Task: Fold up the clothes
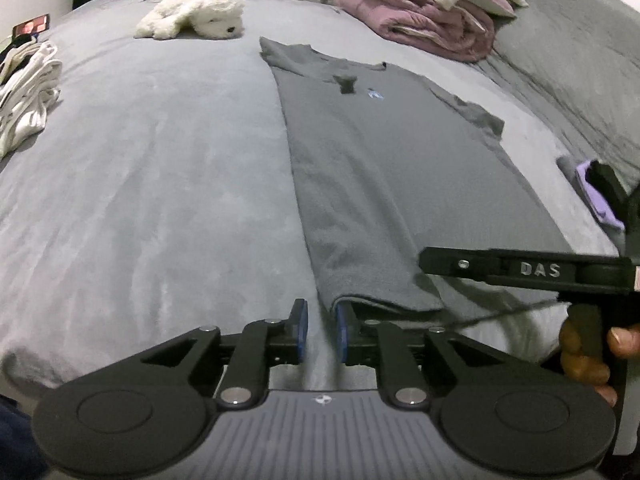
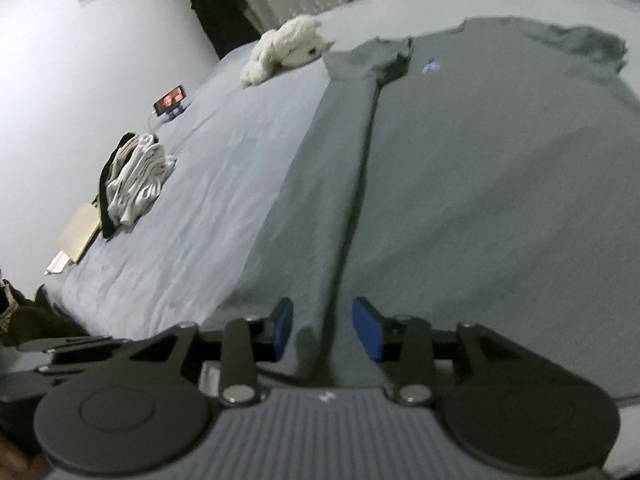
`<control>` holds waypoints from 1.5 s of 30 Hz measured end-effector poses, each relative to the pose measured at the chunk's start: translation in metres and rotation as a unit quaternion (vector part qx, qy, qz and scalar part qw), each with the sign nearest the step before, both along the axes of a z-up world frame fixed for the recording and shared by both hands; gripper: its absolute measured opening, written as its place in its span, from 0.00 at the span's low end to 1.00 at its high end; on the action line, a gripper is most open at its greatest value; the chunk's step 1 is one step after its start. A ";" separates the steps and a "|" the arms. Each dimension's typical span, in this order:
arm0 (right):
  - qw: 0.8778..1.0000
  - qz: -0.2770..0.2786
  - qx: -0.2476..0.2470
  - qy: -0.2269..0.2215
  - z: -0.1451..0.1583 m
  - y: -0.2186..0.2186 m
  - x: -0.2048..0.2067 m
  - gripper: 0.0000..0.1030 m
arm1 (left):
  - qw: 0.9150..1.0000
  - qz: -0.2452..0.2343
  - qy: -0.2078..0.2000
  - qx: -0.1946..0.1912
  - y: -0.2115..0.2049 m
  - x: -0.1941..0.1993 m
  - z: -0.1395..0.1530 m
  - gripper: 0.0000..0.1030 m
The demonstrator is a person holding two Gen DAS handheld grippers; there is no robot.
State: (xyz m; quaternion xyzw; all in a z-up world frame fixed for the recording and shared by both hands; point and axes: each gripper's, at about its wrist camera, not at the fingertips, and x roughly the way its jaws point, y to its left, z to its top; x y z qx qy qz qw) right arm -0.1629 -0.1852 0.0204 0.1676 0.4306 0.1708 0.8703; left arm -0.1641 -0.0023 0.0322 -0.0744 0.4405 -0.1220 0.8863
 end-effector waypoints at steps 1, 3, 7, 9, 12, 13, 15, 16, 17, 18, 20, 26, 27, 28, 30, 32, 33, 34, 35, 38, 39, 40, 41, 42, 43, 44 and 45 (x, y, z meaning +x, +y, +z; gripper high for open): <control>1.000 -0.005 -0.004 -0.004 0.001 -0.003 0.000 0.38 | 1.000 0.001 -0.001 0.002 -0.001 0.002 0.001 0.15; 1.000 -0.012 -0.006 -0.010 0.002 -0.006 0.000 0.38 | 1.000 0.003 -0.006 0.005 -0.002 0.005 0.004 0.15; 1.000 -0.023 -0.003 -0.011 0.000 -0.011 0.002 0.38 | 1.000 -0.005 -0.006 -0.001 0.000 0.001 0.008 0.15; 1.000 -0.025 -0.005 -0.010 -0.001 -0.012 0.004 0.38 | 1.000 -0.001 -0.001 -0.003 0.004 0.000 0.009 0.15; 0.999 -0.029 -0.008 -0.012 -0.003 -0.013 0.004 0.38 | 1.000 0.004 -0.004 -0.011 0.009 0.000 0.016 0.15; 0.999 -0.031 -0.009 -0.014 -0.002 -0.013 0.004 0.38 | 1.000 0.004 -0.006 -0.016 0.010 0.001 0.018 0.16; 0.999 -0.033 -0.012 -0.021 -0.002 -0.013 0.004 0.38 | 1.000 0.004 -0.009 -0.023 0.011 0.005 0.021 0.17; 0.999 -0.034 -0.014 -0.025 -0.001 -0.012 0.003 0.38 | 1.000 0.004 -0.011 -0.024 0.011 0.008 0.023 0.18; 0.999 -0.033 -0.016 -0.031 -0.001 -0.011 0.003 0.38 | 1.000 0.004 -0.011 -0.023 0.010 0.011 0.023 0.18; 0.999 -0.032 -0.019 -0.036 0.000 -0.010 0.002 0.38 | 1.000 0.004 -0.012 -0.021 0.008 0.014 0.023 0.18; 0.998 -0.026 -0.025 -0.048 0.001 -0.006 0.000 0.39 | 1.000 0.004 -0.013 -0.020 0.006 0.020 0.023 0.18; 0.997 -0.007 -0.036 -0.068 0.002 0.006 -0.003 0.38 | 1.000 0.007 -0.002 -0.010 -0.004 0.037 0.012 0.19; 0.997 -0.008 -0.038 -0.067 0.001 0.006 -0.002 0.38 | 1.000 0.008 -0.003 -0.008 -0.006 0.040 0.011 0.19; 0.997 -0.009 -0.040 -0.067 0.000 0.006 -0.001 0.38 | 1.000 0.009 -0.004 -0.007 -0.006 0.043 0.010 0.19; 0.997 -0.011 -0.039 -0.066 -0.002 0.005 -0.001 0.38 | 1.000 0.014 -0.005 -0.003 -0.007 0.049 0.007 0.19; 0.997 -0.012 -0.036 -0.067 -0.003 0.005 0.000 0.37 | 1.000 0.021 -0.006 0.001 -0.006 0.056 0.004 0.19; 0.997 -0.012 -0.035 -0.069 -0.004 0.006 0.000 0.37 | 1.000 0.025 -0.003 0.001 -0.005 0.060 0.001 0.19; 0.997 -0.011 -0.037 -0.074 -0.003 0.007 -0.001 0.36 | 1.000 0.029 -0.002 -0.001 -0.004 0.063 -0.001 0.19; 0.996 -0.009 -0.039 -0.078 -0.003 0.008 -0.001 0.36 | 0.999 0.033 -0.003 -0.004 -0.002 0.065 -0.003 0.19; 0.995 -0.001 -0.045 -0.086 -0.004 0.013 -0.001 0.36 | 0.999 0.032 0.000 -0.007 -0.003 0.070 -0.014 0.19; 0.996 0.001 -0.044 -0.083 -0.006 0.014 -0.001 0.36 | 1.000 0.028 0.002 -0.007 -0.004 0.071 -0.017 0.19; 0.996 0.003 -0.044 -0.081 -0.008 0.015 0.000 0.35 | 1.000 0.023 0.004 -0.006 -0.007 0.072 -0.021 0.19; 0.996 0.005 -0.045 -0.078 -0.010 0.016 0.001 0.34 | 1.000 0.018 0.003 -0.001 -0.010 0.072 -0.024 0.19; 0.996 0.006 -0.046 -0.076 -0.011 0.017 0.002 0.34 | 1.000 0.013 0.003 0.005 -0.012 0.071 -0.026 0.20; 0.996 0.008 -0.050 -0.073 -0.013 0.019 0.003 0.33 | 1.000 0.011 0.001 0.014 -0.014 0.071 -0.029 0.20; 0.996 0.012 -0.054 -0.070 -0.014 0.020 0.004 0.30 | 1.000 0.009 0.000 0.020 -0.016 0.070 -0.031 0.20; 0.996 0.017 -0.060 -0.066 -0.015 0.022 0.004 0.29 | 1.000 0.007 -0.002 0.023 -0.016 0.069 -0.032 0.21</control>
